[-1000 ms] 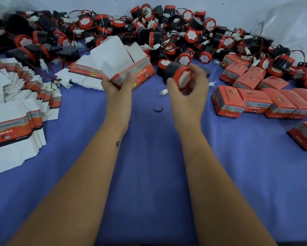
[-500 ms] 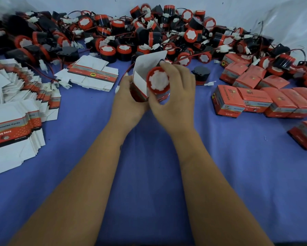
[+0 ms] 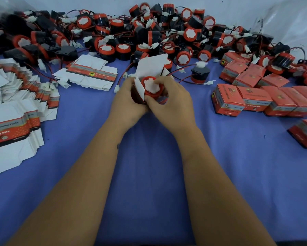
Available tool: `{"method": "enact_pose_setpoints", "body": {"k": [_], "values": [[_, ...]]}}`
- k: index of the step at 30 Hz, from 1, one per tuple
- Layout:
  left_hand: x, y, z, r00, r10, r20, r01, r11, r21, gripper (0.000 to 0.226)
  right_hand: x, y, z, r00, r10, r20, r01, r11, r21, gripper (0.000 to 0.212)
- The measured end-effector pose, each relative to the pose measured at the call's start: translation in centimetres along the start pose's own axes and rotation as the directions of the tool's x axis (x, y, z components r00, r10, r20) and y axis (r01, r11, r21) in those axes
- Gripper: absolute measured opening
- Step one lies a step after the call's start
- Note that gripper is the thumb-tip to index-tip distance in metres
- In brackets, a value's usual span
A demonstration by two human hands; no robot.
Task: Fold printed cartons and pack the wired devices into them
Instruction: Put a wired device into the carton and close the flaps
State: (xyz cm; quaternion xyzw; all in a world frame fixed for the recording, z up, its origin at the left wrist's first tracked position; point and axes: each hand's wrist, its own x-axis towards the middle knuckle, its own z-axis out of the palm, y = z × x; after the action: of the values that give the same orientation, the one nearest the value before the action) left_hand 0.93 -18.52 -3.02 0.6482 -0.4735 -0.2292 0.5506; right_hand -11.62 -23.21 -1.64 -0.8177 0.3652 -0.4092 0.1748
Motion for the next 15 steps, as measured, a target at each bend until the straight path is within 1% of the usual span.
{"method": "enact_pose_setpoints", "body": {"k": [2, 6, 9, 10, 11, 12, 13, 15], "values": [[0.0, -0.01, 0.06, 1.0, 0.014, 0.008, -0.013, 1.0, -0.007, 0.067, -0.06, 0.1, 0.13, 1.0, -0.001, 0.013, 0.001, 1.0, -0.024, 0.034], [0.19, -0.06, 0.13, 1.0, -0.025, -0.001, 0.025, 1.0, -0.019, 0.059, -0.21, 0.13, 0.37, 0.996, -0.093, 0.017, 0.095, 0.988, -0.126, 0.029], [0.17, -0.01, 0.12, 0.999, -0.049, -0.009, 0.049, 0.999, -0.016, 0.058, -0.09, 0.26, 0.45, 0.996, -0.079, 0.028, 0.083, 0.975, -0.207, 0.028], [0.08, 0.05, 0.12, 0.999, -0.053, -0.001, 0.053, 0.998, -0.037, 0.056, -0.05, 0.26, 0.45, 0.998, -0.054, 0.006, 0.055, 0.979, -0.198, 0.029], [-0.02, 0.14, 0.09, 0.998, -0.062, 0.009, 0.062, 0.996, -0.066, 0.055, -0.03, 0.2, 0.42, 0.999, -0.019, -0.045, 0.012, 0.989, -0.149, 0.03], [-0.1, 0.26, 0.01, 0.997, -0.077, 0.018, 0.079, 0.992, -0.095, 0.055, 0.05, 0.18, 0.33, 0.993, 0.044, -0.114, -0.052, 0.997, -0.065, 0.033], [-0.12, 0.43, -0.09, 0.995, -0.101, 0.022, 0.103, 0.987, -0.124, 0.053, 0.15, 0.14, 0.13, 0.976, 0.141, -0.169, -0.136, 0.99, 0.041, 0.039], [-0.01, 0.69, -0.35, 0.989, -0.147, 0.019, 0.148, 0.97, -0.192, 0.044, 0.47, 0.24, -0.45, 0.902, 0.385, -0.194, -0.33, 0.906, 0.264, 0.046]]}}
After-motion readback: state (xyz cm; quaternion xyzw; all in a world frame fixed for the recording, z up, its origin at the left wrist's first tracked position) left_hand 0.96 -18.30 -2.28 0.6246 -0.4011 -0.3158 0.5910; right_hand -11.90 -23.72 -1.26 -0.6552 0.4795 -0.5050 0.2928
